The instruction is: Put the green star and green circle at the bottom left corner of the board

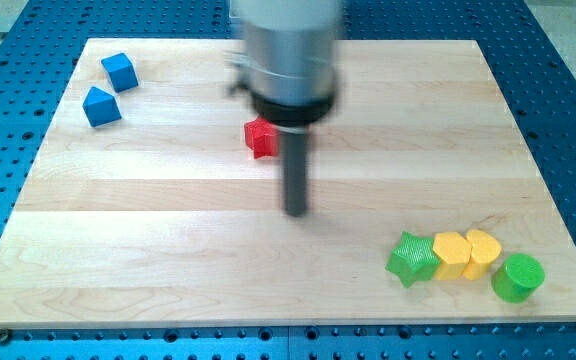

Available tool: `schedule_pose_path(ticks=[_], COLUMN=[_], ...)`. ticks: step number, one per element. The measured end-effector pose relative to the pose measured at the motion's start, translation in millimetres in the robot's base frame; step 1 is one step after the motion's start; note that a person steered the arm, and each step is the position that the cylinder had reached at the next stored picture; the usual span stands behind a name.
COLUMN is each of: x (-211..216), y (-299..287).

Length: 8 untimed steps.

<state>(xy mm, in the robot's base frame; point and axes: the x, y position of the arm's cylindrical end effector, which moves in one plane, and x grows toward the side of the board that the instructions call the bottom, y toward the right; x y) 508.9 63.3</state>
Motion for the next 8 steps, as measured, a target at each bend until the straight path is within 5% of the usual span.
schedule_pose_path(ticks=[1, 2, 3, 5, 6, 7, 8], x=[-5.7, 33.5, 92.7, 58.7, 41.6, 57.5, 62.2], y=[123.3, 223.0, 250.8, 107.9, 68.0, 103.6, 41.9])
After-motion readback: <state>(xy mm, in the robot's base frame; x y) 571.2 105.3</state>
